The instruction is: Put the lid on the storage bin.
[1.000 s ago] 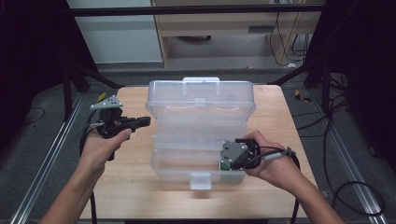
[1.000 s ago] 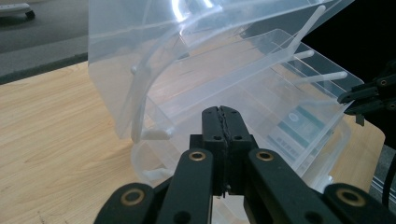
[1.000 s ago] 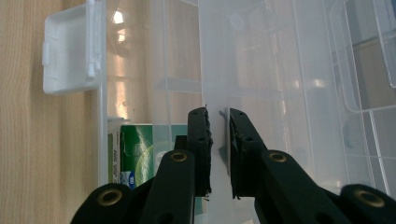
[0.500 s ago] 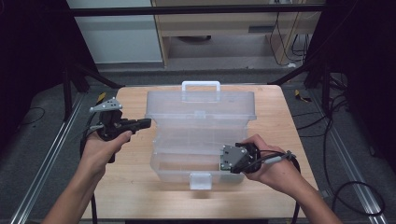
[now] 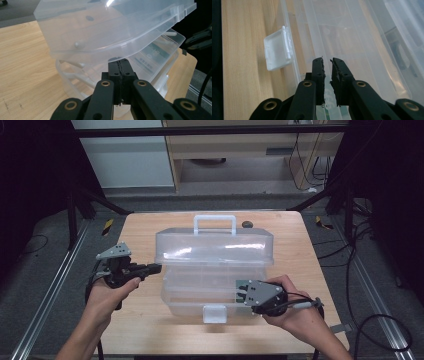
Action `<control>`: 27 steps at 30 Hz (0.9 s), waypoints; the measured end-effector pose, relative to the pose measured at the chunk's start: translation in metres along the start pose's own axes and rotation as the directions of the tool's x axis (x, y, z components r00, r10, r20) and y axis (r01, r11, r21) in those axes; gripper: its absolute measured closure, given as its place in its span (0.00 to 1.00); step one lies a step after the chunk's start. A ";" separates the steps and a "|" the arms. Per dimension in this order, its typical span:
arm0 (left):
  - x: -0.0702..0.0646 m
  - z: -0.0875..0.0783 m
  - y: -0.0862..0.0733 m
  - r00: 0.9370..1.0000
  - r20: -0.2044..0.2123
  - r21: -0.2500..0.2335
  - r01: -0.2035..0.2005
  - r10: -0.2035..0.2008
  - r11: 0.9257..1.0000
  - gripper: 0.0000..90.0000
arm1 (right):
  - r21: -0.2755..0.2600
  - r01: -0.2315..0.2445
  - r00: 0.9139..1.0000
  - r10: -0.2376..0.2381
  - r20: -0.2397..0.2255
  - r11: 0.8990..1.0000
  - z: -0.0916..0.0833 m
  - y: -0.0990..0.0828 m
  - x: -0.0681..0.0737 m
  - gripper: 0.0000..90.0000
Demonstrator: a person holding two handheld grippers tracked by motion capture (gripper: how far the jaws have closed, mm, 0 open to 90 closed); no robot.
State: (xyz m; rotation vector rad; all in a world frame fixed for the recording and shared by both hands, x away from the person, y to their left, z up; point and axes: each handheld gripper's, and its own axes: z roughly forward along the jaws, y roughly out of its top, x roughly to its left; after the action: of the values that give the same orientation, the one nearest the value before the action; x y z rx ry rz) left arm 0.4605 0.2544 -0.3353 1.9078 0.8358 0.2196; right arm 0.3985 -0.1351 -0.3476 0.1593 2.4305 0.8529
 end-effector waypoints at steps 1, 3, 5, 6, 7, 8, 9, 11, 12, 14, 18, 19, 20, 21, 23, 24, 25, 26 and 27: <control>0.000 0.000 -0.002 1.000 0.000 0.002 -0.002 0.002 1.000 1.00 | 0.000 0.000 1.000 0.000 0.000 1.000 0.000 0.000 0.000 0.89; -0.002 0.000 -0.006 1.000 0.004 0.001 -0.003 0.003 1.000 1.00 | -0.012 -0.010 1.000 0.011 0.012 1.000 -0.006 -0.001 0.003 0.90; -0.003 0.000 -0.011 1.000 0.008 0.001 0.000 0.000 1.000 1.00 | -0.018 -0.029 0.999 0.030 0.039 0.999 -0.014 -0.005 0.005 0.92; -0.003 0.000 -0.013 1.000 0.005 0.004 -0.006 0.006 1.000 1.00 | -0.022 -0.041 0.998 0.042 0.049 0.999 -0.019 -0.007 0.004 0.93; -0.004 0.000 -0.015 1.000 0.005 0.005 -0.009 0.009 1.000 1.00 | -0.018 -0.058 0.996 0.059 0.073 0.998 -0.027 -0.013 0.003 0.94; -0.004 0.000 -0.016 1.000 0.005 0.006 -0.014 0.014 1.000 1.00 | -0.018 -0.058 0.996 0.059 0.073 0.998 -0.027 -0.013 0.003 0.94; -0.005 0.000 -0.016 1.000 0.003 0.004 -0.015 0.015 1.000 1.00 | -0.010 -0.071 0.993 0.071 0.092 0.997 -0.033 -0.019 0.001 0.95; -0.005 0.001 -0.018 1.000 0.006 0.002 -0.015 0.015 1.000 1.00 | -0.003 -0.082 0.991 0.082 0.104 0.997 -0.035 -0.023 0.000 0.96; -0.005 0.001 -0.019 1.000 0.006 0.000 -0.017 0.017 1.000 1.00 | 0.004 -0.091 0.990 0.090 0.113 0.996 -0.037 -0.028 -0.001 0.96; -0.005 0.001 -0.020 1.000 0.004 0.002 -0.021 0.021 1.000 1.00 | 0.006 -0.120 0.984 0.118 0.131 0.993 -0.040 -0.037 -0.003 0.98; -0.006 0.001 -0.021 1.000 0.004 0.008 -0.031 0.031 0.999 1.00 | 0.004 -0.149 0.977 0.147 0.152 0.989 -0.044 -0.048 -0.007 0.99; -0.007 0.001 -0.021 0.999 0.004 0.009 -0.035 0.035 0.999 1.00 | 0.004 -0.156 0.976 0.153 0.158 0.988 -0.045 -0.051 -0.008 0.99; -0.007 0.000 -0.021 0.999 0.003 0.009 -0.036 0.036 0.999 1.00 | 0.003 -0.160 0.974 0.157 0.163 0.987 -0.046 -0.053 -0.009 1.00; -0.007 0.000 -0.022 0.999 0.003 0.008 -0.037 0.037 0.999 1.00 | 0.001 -0.164 0.973 0.162 0.165 0.986 -0.046 -0.055 -0.009 1.00; -0.008 0.000 -0.022 0.999 0.002 0.012 -0.039 0.039 0.999 1.00 | 0.001 -0.178 0.969 0.175 0.174 0.984 -0.048 -0.060 -0.010 1.00; -0.008 0.001 -0.023 0.999 0.000 0.016 -0.043 0.044 0.999 1.00 | -0.002 -0.185 0.967 0.182 0.178 0.983 -0.048 -0.063 -0.011 1.00; -0.009 0.001 -0.023 0.999 -0.003 0.022 -0.051 0.051 0.998 1.00 | -0.002 -0.188 0.965 0.185 0.183 0.982 -0.049 -0.065 -0.011 1.00; -0.009 0.000 -0.023 0.998 -0.009 0.025 -0.056 0.056 0.998 1.00 | -0.001 -0.191 0.963 0.188 0.192 0.982 -0.049 -0.068 -0.012 1.00; -0.010 0.000 -0.023 0.998 -0.012 0.023 -0.059 0.059 0.998 1.00 | -0.004 -0.207 0.958 0.203 0.203 0.978 -0.050 -0.072 -0.014 1.00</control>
State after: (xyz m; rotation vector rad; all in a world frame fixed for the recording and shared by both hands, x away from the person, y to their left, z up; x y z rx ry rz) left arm 0.4428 0.2541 -0.3535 1.9556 0.7942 0.2591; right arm 0.3881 -0.2233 -0.3532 0.4886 2.2566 0.8603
